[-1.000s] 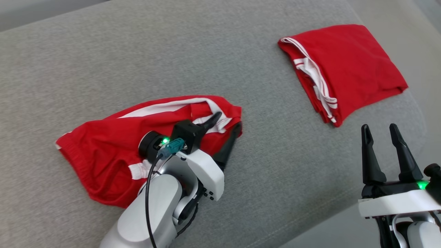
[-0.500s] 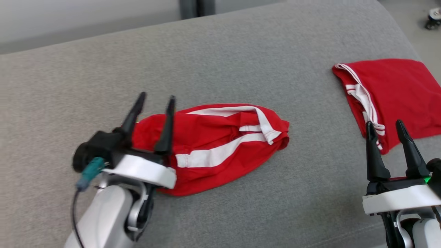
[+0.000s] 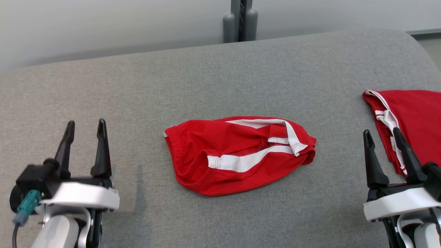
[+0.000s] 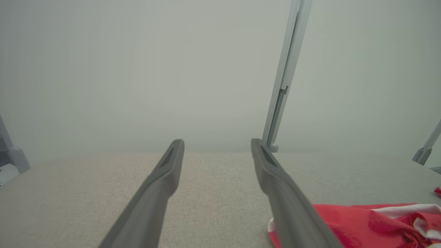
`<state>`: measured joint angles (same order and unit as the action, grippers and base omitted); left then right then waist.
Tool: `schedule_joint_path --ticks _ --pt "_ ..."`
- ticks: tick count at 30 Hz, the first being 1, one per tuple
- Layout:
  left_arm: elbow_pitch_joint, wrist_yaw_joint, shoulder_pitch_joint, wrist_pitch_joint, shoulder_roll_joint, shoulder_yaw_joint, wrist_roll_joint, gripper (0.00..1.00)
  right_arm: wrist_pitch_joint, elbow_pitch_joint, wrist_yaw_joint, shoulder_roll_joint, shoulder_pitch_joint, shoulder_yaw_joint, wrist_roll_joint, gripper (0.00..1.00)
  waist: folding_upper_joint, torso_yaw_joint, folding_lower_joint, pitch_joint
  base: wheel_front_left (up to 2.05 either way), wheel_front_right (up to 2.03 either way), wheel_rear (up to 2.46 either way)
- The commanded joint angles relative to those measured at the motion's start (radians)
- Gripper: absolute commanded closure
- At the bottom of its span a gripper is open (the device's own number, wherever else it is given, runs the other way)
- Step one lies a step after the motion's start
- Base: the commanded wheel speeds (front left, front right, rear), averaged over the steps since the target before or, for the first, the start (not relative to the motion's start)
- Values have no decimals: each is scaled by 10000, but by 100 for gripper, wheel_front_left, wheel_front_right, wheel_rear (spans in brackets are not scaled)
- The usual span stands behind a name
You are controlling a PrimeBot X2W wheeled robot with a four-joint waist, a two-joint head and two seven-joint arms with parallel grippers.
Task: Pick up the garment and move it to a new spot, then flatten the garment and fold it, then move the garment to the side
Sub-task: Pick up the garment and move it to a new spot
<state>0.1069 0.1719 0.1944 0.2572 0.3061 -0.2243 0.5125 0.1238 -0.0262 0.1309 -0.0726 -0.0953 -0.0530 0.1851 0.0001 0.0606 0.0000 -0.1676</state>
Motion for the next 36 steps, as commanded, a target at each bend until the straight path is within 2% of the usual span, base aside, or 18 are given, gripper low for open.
schedule_joint_path --ticks 1,9,19,36 --pt "-71 -70 -286 43 92 24 -71 0 -19 -42 -4 -91 96 24 -2 0 -1 -149 0 185 0 0 0" --pt "-402 -5 -1369 59 460 47 -304 0 -187 -115 -4 -166 533 160 3 0 -1 -265 0 881 0 0 0" --pt "-423 30 -2151 -317 616 -176 -202 0 -583 329 -4 -139 1437 118 -37 0 -1 -206 0 1683 0 0 0" --pt "-732 305 -2429 -659 703 -287 -145 0 -995 1149 -4 23 1986 -72 -261 0 -1 -255 0 1755 0 0 0"
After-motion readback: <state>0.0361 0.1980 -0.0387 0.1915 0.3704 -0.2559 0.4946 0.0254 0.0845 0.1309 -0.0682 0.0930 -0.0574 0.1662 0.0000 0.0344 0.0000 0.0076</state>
